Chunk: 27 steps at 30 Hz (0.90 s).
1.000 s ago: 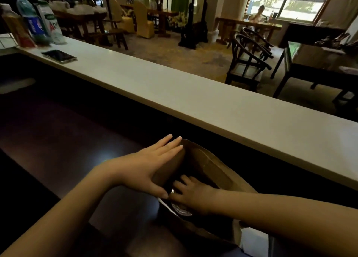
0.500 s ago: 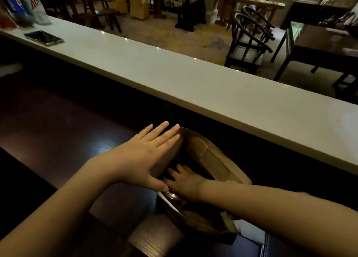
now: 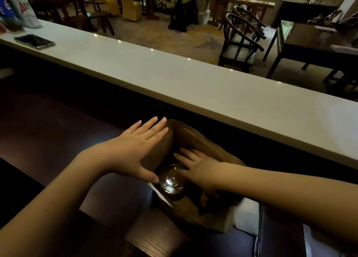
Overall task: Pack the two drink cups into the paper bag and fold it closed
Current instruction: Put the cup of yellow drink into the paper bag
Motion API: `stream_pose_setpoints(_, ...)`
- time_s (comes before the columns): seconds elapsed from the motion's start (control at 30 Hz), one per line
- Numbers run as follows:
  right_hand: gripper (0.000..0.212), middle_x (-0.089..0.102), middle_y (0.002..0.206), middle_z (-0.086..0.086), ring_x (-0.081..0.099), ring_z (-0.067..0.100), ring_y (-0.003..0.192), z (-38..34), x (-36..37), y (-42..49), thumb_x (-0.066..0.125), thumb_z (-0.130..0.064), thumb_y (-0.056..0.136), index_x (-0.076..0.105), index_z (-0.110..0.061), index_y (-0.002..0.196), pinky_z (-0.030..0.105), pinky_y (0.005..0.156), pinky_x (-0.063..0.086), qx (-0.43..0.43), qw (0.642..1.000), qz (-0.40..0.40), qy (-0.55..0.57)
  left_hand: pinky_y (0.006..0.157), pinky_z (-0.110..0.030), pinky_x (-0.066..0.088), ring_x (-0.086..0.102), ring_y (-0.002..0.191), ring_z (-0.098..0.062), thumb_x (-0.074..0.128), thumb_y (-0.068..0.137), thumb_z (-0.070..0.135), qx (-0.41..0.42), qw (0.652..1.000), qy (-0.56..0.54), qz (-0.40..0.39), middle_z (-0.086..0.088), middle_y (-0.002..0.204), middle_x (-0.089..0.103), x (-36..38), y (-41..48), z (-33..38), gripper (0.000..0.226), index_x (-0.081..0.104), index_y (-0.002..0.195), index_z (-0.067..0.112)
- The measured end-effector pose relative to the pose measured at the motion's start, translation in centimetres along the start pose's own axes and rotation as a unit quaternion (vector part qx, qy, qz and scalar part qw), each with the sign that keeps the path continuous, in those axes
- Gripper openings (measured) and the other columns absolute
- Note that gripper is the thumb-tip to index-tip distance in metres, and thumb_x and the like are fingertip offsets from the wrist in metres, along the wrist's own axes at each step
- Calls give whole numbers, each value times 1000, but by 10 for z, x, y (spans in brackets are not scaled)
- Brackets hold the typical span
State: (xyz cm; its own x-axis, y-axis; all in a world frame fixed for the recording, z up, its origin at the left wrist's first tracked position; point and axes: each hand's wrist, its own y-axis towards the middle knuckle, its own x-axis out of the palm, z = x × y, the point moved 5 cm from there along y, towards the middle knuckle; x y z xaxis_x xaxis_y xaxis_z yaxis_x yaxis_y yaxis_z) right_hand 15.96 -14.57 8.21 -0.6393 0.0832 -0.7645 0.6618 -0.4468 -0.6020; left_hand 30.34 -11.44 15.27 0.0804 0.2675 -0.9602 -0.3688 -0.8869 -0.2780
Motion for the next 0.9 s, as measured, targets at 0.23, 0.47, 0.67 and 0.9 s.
stream_pose_setpoints(0.23, 88, -21, 155, 13, -23, 29, 141, 45, -10, -78, 61, -27, 85, 0, -26, 149, 49, 111, -17, 51, 995, 42, -70, 111, -35, -17, -36, 130, -13, 50, 68, 75, -43, 999, 6, -27, 4, 137, -42, -1, 6, -2, 117, -23, 141, 20)
stream_pose_setpoints(0.47, 100, -19, 157, 4, -26, 29, 140, 71, -8, -109, 57, -62, 75, 0, -25, 148, 53, 107, -20, 96, 988, 112, -53, 115, -40, -8, -24, 140, -18, 50, 73, 69, -90, 995, 6, -36, -3, 153, -26, -12, 15, 2, 108, -12, 145, 18)
stream_pose_setpoints(0.67, 81, -11, 158, -6, -21, 22, 143, 72, 8, -142, 32, -69, 83, 5, -30, 148, 50, 114, -16, 73, 970, 217, 77, 116, -33, 9, 5, 145, -19, 52, 89, 37, -86, 982, -72, 153, -8, 157, 11, -35, 3, 64, 70, 16, 145, 15)
stream_pose_setpoints(0.9, 84, 6, 159, 0, 7, 21, 145, 92, 112, -210, 51, -60, 81, 11, -27, 148, 36, 116, 8, 177, 899, 278, 289, 85, -27, 44, 55, 98, -10, 49, 85, 17, 115, 873, -235, 412, -2, 102, 66, 9, -27, 247, 26, 62, 108, 14)
